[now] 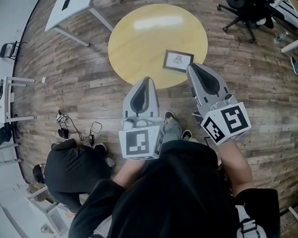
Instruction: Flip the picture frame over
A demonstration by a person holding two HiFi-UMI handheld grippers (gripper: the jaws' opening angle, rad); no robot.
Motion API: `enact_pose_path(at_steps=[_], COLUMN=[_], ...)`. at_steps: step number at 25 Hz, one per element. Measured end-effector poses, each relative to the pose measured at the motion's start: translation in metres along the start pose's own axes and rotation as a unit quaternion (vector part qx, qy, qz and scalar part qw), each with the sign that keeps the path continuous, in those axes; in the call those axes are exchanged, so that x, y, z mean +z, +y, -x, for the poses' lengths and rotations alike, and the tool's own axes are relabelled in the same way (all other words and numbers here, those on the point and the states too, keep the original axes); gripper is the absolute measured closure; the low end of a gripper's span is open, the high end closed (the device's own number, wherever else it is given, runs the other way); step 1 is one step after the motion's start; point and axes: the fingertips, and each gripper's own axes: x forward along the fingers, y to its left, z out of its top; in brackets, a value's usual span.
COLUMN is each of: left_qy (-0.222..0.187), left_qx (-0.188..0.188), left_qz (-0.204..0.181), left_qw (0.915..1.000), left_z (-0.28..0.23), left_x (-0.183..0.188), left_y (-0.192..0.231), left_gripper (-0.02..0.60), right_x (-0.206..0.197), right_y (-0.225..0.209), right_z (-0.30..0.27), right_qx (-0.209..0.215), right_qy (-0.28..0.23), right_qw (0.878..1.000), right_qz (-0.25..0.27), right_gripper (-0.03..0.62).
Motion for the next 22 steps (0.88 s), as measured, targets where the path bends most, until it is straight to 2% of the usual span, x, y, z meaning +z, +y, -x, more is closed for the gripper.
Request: enact_pose_path(at_steps=[8,13,17,22], left_qy=[-0.014,-0.026,-0.024,-0.015], left_qx=[-0.003,-0.034,-0.041,-0.036], left_qz=[0.019,0.012,0.02,0.017], left_qw=[0.9997,0.999,0.9987,0.9991], left_z=[-0.041,-0.058,-0.072,-0.09], left_x=[0.003,-0.001,0.002,0.0], left_y=[0.063,0.06,0.062,0.064], left_gripper=[0.56,0.56,0.56,0.56], right_x=[0.009,0.015,0.018,-0.005], right_y=[0.001,-0.021,-0.033,-0.05], right_z=[-0.073,-0.073,-0.08,-0.084], right_qx=[0.01,-0.001,0.004,0.015], right_qy=[0.01,0.026,0.04,0.086], right_qw=[0.999,0.996,0.993,0.984], right_qz=[0.052,0.08,0.11,0.155], right_gripper=[0.576,0.576,0.576,0.576])
